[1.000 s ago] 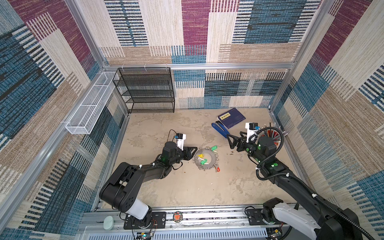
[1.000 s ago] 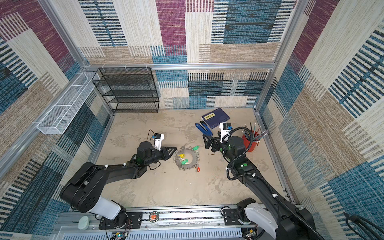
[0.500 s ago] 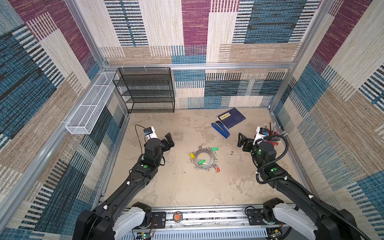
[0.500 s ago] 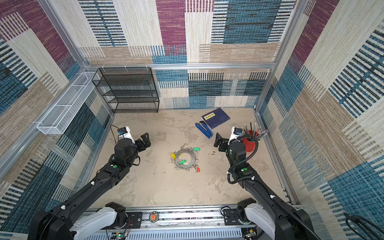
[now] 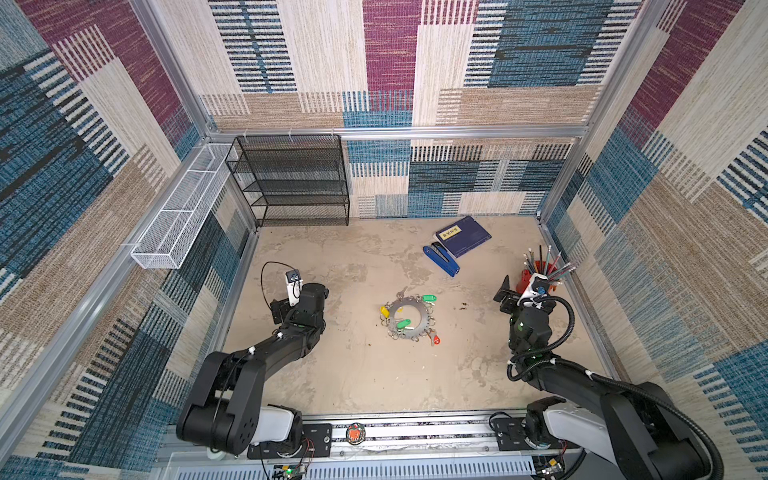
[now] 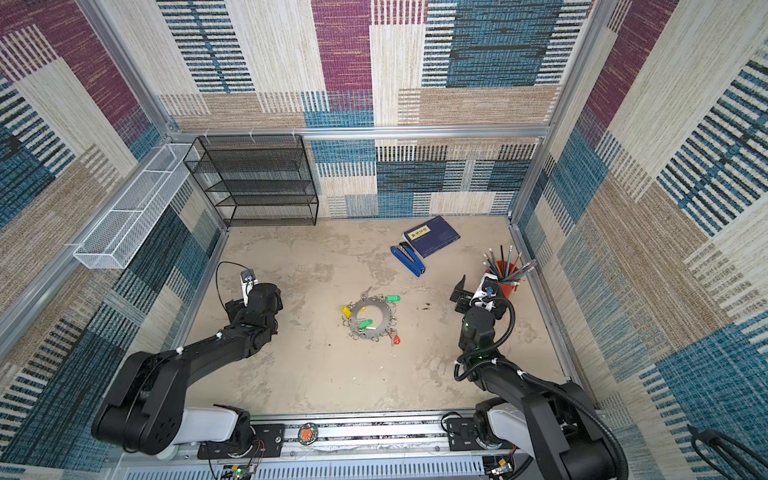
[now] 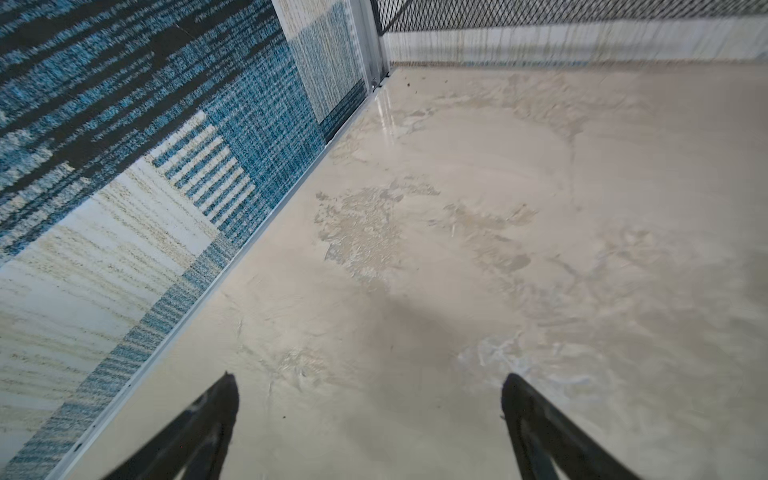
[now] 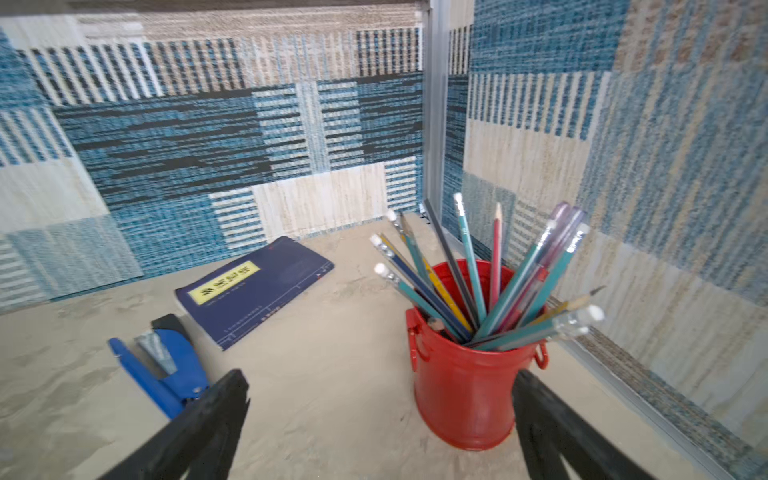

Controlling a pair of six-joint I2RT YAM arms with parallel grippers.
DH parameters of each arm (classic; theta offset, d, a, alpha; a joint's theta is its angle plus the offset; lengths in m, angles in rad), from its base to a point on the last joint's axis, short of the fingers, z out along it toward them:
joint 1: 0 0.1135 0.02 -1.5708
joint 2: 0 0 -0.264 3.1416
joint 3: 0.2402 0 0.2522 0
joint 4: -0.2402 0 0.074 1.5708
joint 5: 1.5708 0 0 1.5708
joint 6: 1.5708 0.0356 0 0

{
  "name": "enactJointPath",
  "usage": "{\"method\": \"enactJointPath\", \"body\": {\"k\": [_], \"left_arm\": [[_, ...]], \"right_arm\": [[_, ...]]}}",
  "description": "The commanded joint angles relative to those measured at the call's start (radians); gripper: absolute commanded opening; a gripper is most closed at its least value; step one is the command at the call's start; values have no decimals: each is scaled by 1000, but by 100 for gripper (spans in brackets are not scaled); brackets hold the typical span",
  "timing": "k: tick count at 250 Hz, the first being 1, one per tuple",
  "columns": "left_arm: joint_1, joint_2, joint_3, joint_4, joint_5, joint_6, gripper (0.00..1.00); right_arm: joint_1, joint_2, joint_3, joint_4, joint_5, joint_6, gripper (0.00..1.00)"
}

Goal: Put the keys on the keyring

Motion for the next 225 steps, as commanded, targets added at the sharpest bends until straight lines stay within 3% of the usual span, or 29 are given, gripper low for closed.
{"method": "enactJointPath", "body": {"k": [1, 19, 38, 63, 89, 117, 129, 143, 161, 175, 188, 200, 225], "left_arm": [[-6, 53, -74, 415, 18, 225, 98], [-4, 125, -163, 728, 38, 294, 99], [-5, 84, -153, 610, 105, 275, 99], [14, 84, -217, 731, 172, 275, 99], [43, 74, -209, 692, 238, 254, 99], [156, 77, -148, 496, 490, 175, 99], [175, 137, -116, 543, 493, 188, 99], [186, 79, -115, 435, 512, 147, 99], [193, 119, -132, 540, 512, 163, 99], [195, 98, -119, 478, 516, 148, 99], [198, 103, -95, 438, 511, 148, 99], [198, 108, -113, 485, 509, 150, 99], [198, 106, -108, 472, 506, 148, 99]], "right_arm": [[-32, 50, -18, 124, -15, -4, 100], [-50, 94, -45, 267, -78, 3, 100], [-61, 120, -15, 246, -130, -12, 100], [-87, 121, -6, 223, -175, 4, 100], [-110, 143, -10, 272, -259, -51, 100], [-168, 239, -52, 453, -385, -75, 100], [-190, 316, -83, 629, -429, -73, 100], [-190, 291, -41, 464, -486, -79, 100], [-190, 400, -28, 606, -492, -95, 100], [-197, 338, 31, 368, -496, -70, 100], [-205, 384, 21, 478, -513, -77, 100], [-207, 348, 36, 381, -502, -66, 100], [-206, 358, 23, 426, -494, -66, 100]]}}
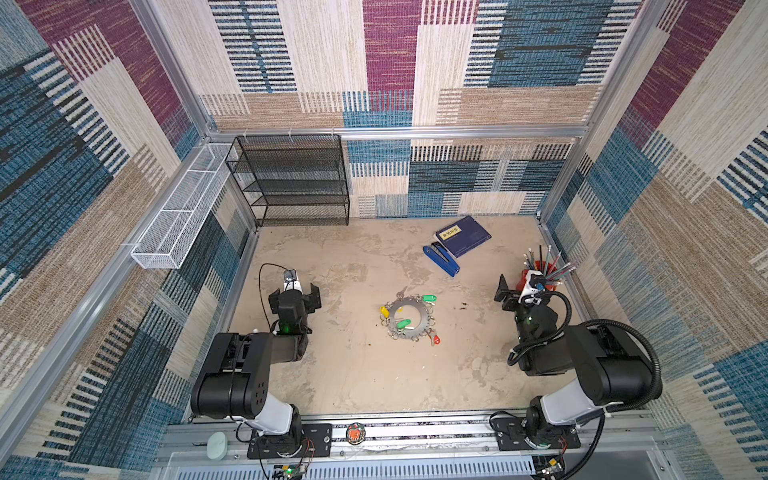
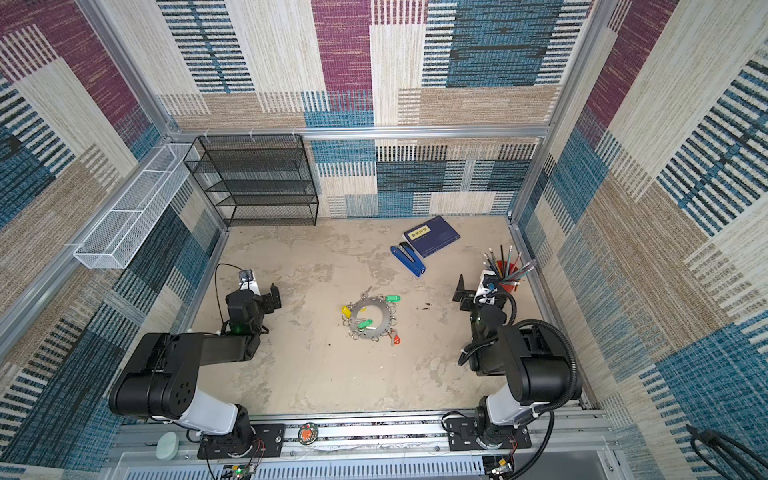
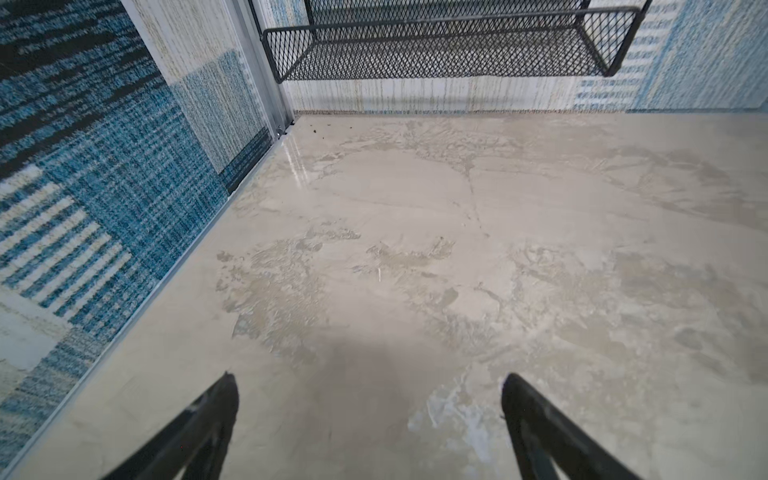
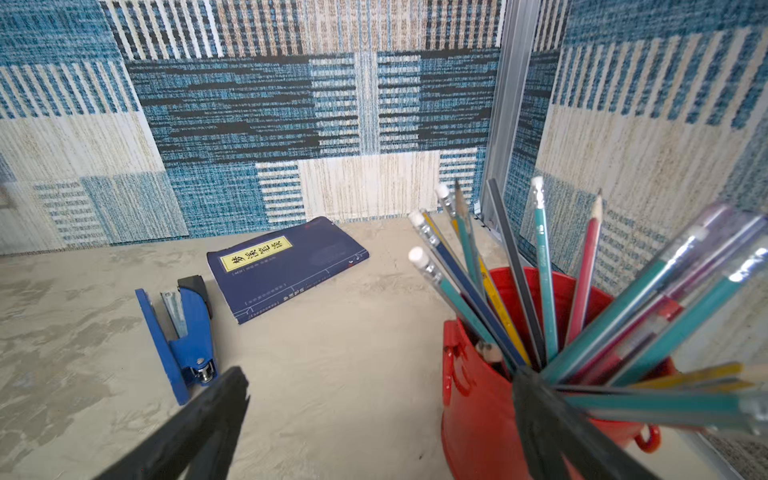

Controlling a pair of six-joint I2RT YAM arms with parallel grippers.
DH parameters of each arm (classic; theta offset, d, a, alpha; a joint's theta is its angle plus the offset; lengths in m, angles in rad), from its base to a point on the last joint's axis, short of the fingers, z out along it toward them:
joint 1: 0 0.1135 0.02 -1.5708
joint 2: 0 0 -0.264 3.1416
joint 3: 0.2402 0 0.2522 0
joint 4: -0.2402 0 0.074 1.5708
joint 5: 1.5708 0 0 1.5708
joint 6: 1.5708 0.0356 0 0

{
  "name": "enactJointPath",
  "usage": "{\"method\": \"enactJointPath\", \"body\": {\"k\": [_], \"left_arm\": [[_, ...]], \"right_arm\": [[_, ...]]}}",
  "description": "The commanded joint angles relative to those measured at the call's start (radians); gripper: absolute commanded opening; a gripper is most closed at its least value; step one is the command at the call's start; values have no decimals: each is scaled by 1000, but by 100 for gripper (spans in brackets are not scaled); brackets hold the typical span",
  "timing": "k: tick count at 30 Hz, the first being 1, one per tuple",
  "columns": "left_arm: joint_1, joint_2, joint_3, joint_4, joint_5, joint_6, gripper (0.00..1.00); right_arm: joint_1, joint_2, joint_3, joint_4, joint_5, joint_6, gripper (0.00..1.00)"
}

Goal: Put the keys on the keyring

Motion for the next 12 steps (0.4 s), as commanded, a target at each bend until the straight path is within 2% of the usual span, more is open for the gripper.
{"method": "enactJointPath", "body": {"k": [1, 4, 6, 8, 12], "left_arm": [[1, 0, 6, -5, 22, -8, 99], [0, 2, 7, -3, 26, -6, 99], [4, 10, 23, -25, 39, -5, 99], [23, 11, 31, -47, 81, -15, 99], [23, 3, 15, -18, 91, -5, 99]], "right_arm": [[-1, -5, 0, 9, -18, 8, 100], [4, -4, -13, 38, -29, -4, 100], [3, 3, -16, 59, -83, -21, 100], [4, 1, 8, 6, -132, -39, 100], [3, 0, 9, 4, -132, -37, 100]]}}
